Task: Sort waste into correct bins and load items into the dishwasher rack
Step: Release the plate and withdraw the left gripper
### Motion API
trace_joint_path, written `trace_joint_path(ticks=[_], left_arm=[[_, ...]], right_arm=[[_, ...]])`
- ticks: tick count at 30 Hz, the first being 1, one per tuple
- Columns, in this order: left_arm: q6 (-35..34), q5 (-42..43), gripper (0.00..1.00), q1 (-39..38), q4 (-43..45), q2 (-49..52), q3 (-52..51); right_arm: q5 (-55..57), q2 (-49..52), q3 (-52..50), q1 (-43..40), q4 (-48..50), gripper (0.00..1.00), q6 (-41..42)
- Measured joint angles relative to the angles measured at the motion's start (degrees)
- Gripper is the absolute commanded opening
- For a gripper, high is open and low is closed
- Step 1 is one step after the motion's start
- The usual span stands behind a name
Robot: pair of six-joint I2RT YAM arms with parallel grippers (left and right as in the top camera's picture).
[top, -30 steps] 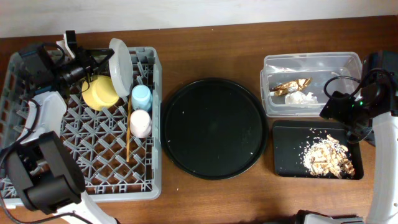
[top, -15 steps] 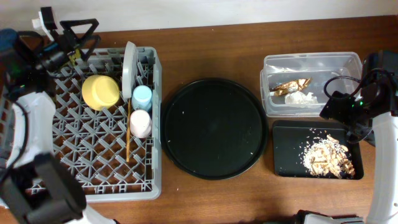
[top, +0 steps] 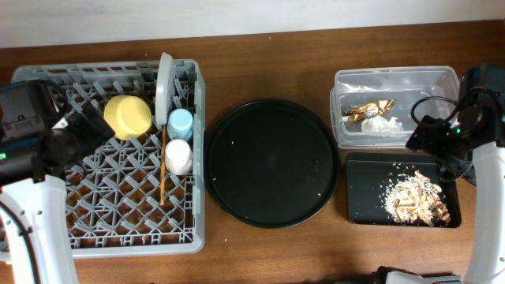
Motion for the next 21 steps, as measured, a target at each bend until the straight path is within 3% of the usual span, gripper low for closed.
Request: trace_joint_path(ticks=[11,17,21], left_arm=[[0.22,-1.22,0.99,0.00,0.00,0.00,0.00],[0.24,-1.60,0.99,0.00,-0.09,0.00,0.00],[0.24,-1.62,0.99,0.00,-0.04,0.00,0.00]], right_arm=[[0.00,-1.92,-0.09,2.14,0.24,0.99,0.02],[1.92,-23.08,-0.17,17.68,0.37,0.99,-1.20],[3.65,-36.94,-0.04,22.45,-0.44,0.99,-1.97]])
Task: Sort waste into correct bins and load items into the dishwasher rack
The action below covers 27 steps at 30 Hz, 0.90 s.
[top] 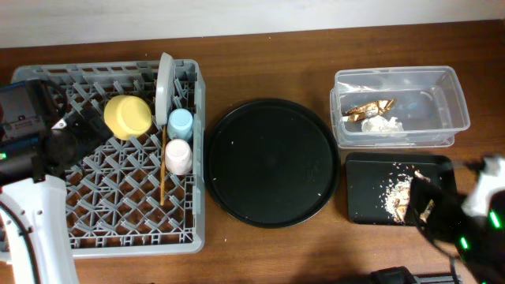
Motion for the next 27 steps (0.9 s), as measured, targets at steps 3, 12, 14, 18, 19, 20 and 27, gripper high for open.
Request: trace_joint_path(ticks=[3,12,14,18,19,20,27], left_arm=[[0.00,0.02,0.99,0.00,-0.02,0.00,-0.02],[0.20,-0.44,0.99,0.00,0.07,0.00,-0.09],[0.20,-0.42,0.99,0.00,0.04,0.00,-0.09],[0.20,-0.42,0.99,0.00,0.00,0.00,-0.09],[0.20,-0.42,0.99,0.00,0.00,0.00,-0.09],[0.20,-0.42,0.99,0.00,0.00,0.00,-0.09],[0.20,-0.42,0.99,0.00,0.00,0.00,-0.09]], right_arm=[[1.46,-7.21,-3.48,0.76,7.63,0.99,-2.54],[-8.92,-37.59,-64.41,2.45,87.32,0.99,-17.81],[-11.08,-40.94,-77.11,2.43,98.18,0.99,-18.21],[-12.57,-42.53,-87.47,1.66,98.73,0.99,-18.80],[-12.61,-42.58,-87.91,1.07,95.54,0.99,-18.84],[-12.74,-42.58,-88.30,-0.02,91.65,0.99,-18.93],[-12.96,-42.64,-88.46,-8.59,81.85,0.99,-19.04]])
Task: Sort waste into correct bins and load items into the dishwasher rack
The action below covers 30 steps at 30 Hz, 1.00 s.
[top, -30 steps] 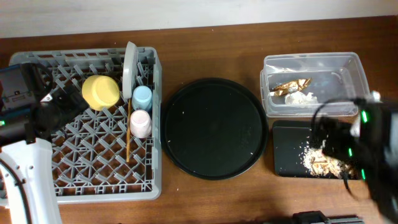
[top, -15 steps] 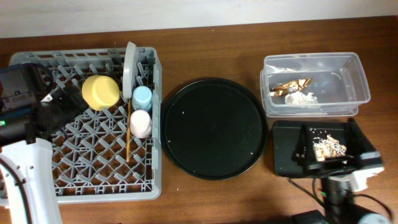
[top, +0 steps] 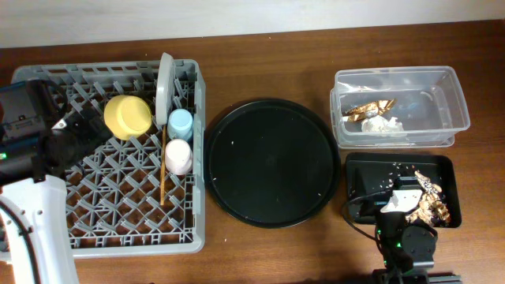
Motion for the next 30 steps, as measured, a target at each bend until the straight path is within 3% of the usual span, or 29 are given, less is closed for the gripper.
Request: trace_joint_path(ticks=[23,27,30], left_arm=[[0.00,0.00,0.99,0.00,0.22,-0.37,-0.48],[-0.02,-0.22,0.99,-2.08,0.35,-8.17,-4.94],[0.00,-0.22,0.99,-8.22,0.52,-22.29,-11.61]], right_arm=[[-0.02,0.00,0.00,-0.42,0.00,0.99,-0.04],[-0.02,-0.04,0.00,-0.42,0.02,0.99,-0.04],[-0.02,-0.07,0.00,-0.48,0.02,0.99,-0.04]])
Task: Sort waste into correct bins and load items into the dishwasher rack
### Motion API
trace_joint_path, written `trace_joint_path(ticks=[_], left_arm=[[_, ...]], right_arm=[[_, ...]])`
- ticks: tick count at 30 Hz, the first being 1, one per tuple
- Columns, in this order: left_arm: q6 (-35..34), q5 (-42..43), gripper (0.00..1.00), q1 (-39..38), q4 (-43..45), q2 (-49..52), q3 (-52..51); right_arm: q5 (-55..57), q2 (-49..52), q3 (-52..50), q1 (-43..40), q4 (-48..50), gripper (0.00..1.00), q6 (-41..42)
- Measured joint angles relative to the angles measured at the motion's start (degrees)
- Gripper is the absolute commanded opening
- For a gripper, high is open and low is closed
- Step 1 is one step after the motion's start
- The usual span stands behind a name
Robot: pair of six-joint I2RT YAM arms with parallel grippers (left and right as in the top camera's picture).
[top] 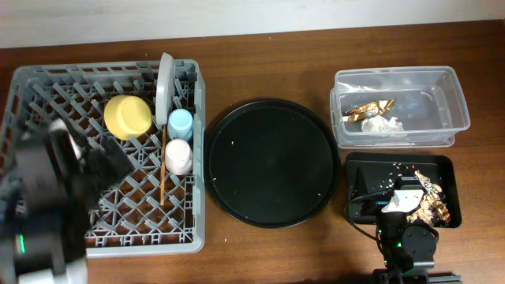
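The grey dishwasher rack [47,79] holds a yellow cup [128,117], an upright white plate [163,87], a blue cup [181,124], a pale pink cup [178,156] and a wooden chopstick [162,177]. My left gripper [106,166] is a dark blur over the rack's front left, its jaws unreadable. The clear bin [442,87] contains a gold wrapper [371,108] and white tissue [384,124]. Food scraps [434,201] lie in the black bin [363,177]. My right gripper [406,201] sits at that bin's front, fingers hidden under the wrist.
A large round black tray [272,162] lies bare between the rack and the bins. The brown table's far edge meets a pale wall at the back. The right arm's base and cable [402,252] fill the bottom edge.
My left arm has moved from the rack's left side toward its front left corner and is now blurred. The right arm and all the items are where they were.
At first my right arm stood at the table's right edge beside the two bins. Then it was a blur at the lower right, then parked at the black bin's front, where it stays. The left arm rested at the rack's left until now.
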Motion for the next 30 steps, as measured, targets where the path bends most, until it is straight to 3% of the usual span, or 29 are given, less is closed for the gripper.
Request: trace_joint_path(ticks=[6,9,10,16,19,26,30], left_arm=[[0.22,-5.05,0.99,-5.51,-0.92,-34.86,-28.26],[0.26,-6.93,0.99,-5.60,3.45,-43.47,-36.92],[0.31,-7.15,0.99,-5.60,7.72,-45.68,-39.34],[0.39,-3.50,0.99,-5.60,58.14,-54.14,-58.55],[0.42,-1.57,0.99,-5.60,69.48,-55.58,-64.92],[0.42,-0.28,0.99,-8.66,70.07,-55.63,-72.48],[0.72,-0.17,0.99,-8.66,61.18,-55.67,-74.14]], right_arm=[[-0.02,-0.04,0.02,-0.09,-0.02,0.99,0.02],[-0.02,-0.09,0.02,-0.09,-0.04,0.99,0.00],[-0.02,-0.09,0.02,-0.09,-0.04,0.99,-0.02],[-0.02,-0.09,0.02,-0.09,-0.02,0.99,0.02],[-0.02,-0.09,0.02,-0.09,-0.04,0.99,0.04],[-0.02,-0.09,0.02,-0.09,-0.04,0.99,0.02],[-0.02,-0.09,0.02,-0.09,-0.04,0.99,0.04]])
